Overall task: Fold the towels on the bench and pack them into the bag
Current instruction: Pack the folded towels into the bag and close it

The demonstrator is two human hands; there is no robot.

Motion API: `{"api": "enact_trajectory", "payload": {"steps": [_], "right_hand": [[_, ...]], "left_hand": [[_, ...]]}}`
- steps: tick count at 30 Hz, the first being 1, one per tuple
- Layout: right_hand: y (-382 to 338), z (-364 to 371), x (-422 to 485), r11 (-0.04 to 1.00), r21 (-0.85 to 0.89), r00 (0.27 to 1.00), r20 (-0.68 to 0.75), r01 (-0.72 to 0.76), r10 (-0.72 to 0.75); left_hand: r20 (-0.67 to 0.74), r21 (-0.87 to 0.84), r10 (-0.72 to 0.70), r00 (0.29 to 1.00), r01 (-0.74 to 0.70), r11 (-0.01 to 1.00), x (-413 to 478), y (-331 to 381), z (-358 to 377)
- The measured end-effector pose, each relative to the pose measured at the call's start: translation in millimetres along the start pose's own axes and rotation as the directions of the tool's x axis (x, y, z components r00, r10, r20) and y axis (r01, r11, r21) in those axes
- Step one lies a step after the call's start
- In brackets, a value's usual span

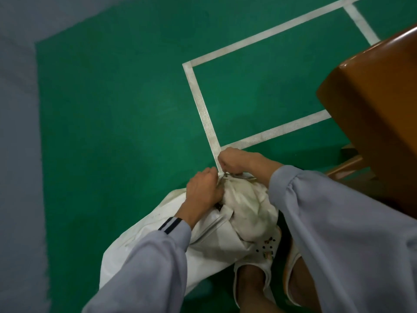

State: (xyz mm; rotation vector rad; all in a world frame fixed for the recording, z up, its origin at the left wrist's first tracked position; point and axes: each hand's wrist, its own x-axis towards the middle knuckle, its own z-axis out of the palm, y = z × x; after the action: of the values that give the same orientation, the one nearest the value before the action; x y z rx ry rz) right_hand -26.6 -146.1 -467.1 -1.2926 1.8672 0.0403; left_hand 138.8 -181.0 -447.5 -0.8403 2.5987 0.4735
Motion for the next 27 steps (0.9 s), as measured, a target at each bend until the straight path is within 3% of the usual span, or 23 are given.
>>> {"api": "enact_trajectory", "payload": {"steps": [6, 9, 12, 16, 18, 23, 25, 27], "right_hand": [[-0.6, 3.1, 2.8, 1.0, -0.011, 1.0, -0.012, 0.02, -0.02], [-2.9, 2.5, 1.8, 0.998, -0.05, 0.999, -0.03, 0.035, -0.036], [-2.1, 1.6, 0.1, 0.997, -0.072, 0.998, -0.043, 0.035, -0.038], [-2.3, 0.4, -0.6, 0.994, -0.103, 0.999, -0.032, 0.041, -0.044], [-4.1, -2.4, -1.8, 0.991, -0.124, 0.998, -0.015, 0.051, -0.053], [-8.8, -11.4, -6.0, 0.976, -0.203, 0.997, 0.027, 0.074, -0.07], [-11.8, -8.3, -6.2, 0.969, -0.24, 0.998, 0.035, 0.053, -0.046], [-14.8, -3.2, -4.5, 0.967, -0.255, 0.999, 0.03, 0.029, -0.022]], "left_hand": [[0.275, 0.067, -0.06, 0.959, 0.043, 0.997, 16.7, -0.8, -14.3], [0.238, 0.176, -0.068, 0.969, 0.026, 0.984, 21.4, 11.0, -20.2], [0.193, 0.169, -0.099, 0.976, 0.066, 0.983, 22.6, 17.5, -23.2], [0.155, 0.065, -0.125, 0.98, 0.116, 0.991, 22.7, 17.2, -27.9], [0.202, -0.067, -0.151, 0.968, 0.167, 0.984, 25.8, 18.5, -34.7], [0.342, -0.494, -0.331, 0.88, 0.468, 0.733, 39.9, 10.3, -25.8], [0.369, -0.545, -0.302, 0.879, 0.468, 0.695, 43.1, 7.9, -18.8], [0.411, -0.536, -0.229, 0.882, 0.437, 0.722, 44.2, 4.1, -21.0]]}}
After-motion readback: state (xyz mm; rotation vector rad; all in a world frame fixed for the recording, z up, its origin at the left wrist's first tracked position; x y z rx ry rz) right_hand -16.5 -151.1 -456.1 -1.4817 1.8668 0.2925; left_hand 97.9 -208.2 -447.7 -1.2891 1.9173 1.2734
